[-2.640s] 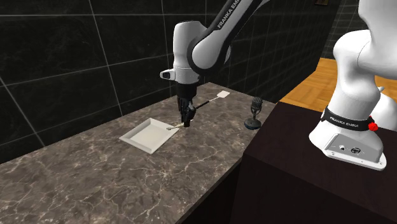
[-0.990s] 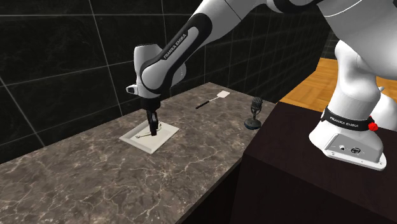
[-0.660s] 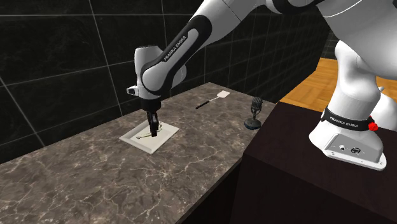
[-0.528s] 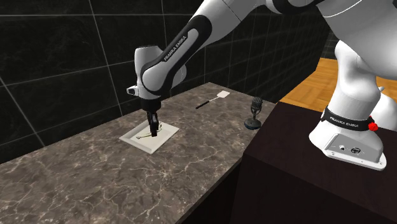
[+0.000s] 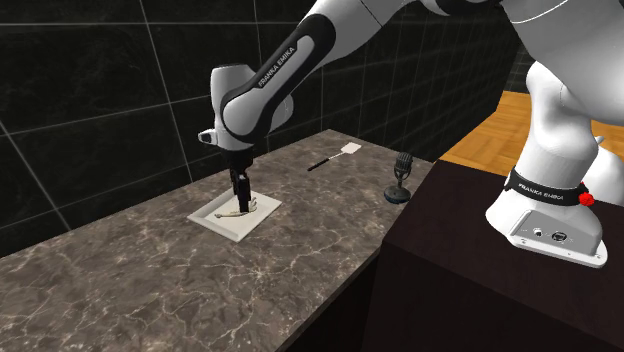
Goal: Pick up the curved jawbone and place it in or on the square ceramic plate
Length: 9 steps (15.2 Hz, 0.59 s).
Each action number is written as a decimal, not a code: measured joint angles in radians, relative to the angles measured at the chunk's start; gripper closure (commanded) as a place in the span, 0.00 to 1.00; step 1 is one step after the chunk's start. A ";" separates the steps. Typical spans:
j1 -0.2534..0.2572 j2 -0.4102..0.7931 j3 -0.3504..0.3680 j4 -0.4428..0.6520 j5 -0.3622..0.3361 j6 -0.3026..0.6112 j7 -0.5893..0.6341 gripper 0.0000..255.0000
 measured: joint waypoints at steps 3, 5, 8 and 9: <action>0.002 -0.057 -0.009 -0.019 -0.008 -0.037 0.003 0.00; 0.002 -0.064 -0.010 -0.019 -0.010 -0.045 0.004 0.00; 0.002 -0.067 -0.011 -0.020 -0.010 -0.047 0.004 0.00; 0.003 -0.067 -0.011 -0.020 -0.010 -0.047 0.004 0.00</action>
